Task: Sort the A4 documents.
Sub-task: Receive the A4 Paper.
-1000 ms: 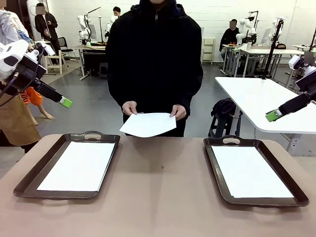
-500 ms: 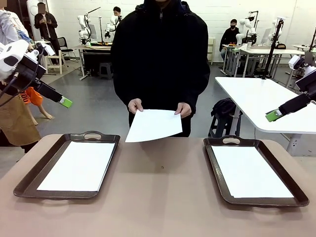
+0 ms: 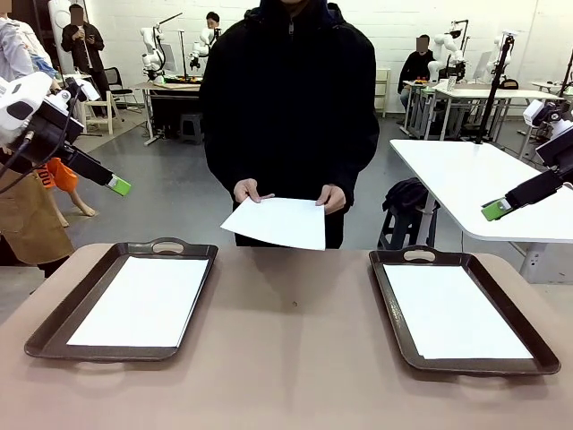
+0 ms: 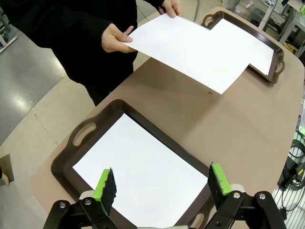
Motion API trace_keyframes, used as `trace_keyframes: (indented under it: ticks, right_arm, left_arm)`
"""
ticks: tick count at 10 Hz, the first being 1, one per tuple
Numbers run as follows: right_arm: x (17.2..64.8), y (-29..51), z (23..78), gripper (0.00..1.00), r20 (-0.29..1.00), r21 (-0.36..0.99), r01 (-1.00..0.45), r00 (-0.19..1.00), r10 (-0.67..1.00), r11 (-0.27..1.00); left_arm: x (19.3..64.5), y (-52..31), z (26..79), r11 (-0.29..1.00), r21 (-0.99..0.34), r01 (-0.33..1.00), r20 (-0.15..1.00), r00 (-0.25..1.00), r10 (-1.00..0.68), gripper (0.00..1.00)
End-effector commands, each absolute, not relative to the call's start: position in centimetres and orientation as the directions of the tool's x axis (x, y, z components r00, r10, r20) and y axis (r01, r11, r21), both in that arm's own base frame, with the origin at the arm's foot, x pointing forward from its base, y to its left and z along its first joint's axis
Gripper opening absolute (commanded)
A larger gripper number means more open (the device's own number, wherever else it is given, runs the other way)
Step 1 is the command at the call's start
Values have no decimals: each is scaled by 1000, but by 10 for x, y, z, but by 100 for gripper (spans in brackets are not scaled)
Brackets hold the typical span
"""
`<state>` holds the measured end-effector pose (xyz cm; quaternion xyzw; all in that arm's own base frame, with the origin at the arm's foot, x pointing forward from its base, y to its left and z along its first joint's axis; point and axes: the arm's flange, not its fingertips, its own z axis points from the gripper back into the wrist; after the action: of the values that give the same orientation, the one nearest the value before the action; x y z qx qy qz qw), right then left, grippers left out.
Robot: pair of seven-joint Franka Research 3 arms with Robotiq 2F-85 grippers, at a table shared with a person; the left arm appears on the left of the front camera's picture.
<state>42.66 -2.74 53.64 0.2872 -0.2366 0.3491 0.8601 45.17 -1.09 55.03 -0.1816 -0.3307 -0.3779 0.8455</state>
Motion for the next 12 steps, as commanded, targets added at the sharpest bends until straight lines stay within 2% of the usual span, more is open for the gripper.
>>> trace_keyframes:
  ticks: [1, 12]
  right_arm:
    - [426, -27, 536, 100, 612, 331, -742, 639, 466, 583]
    - [426, -27, 536, 100, 612, 331, -742, 639, 466, 583]
  left_arm:
    - [451, -11, 551, 644, -54, 763, 698, 490, -522, 100]
    - [451, -11, 551, 644, -54, 763, 698, 490, -522, 100]
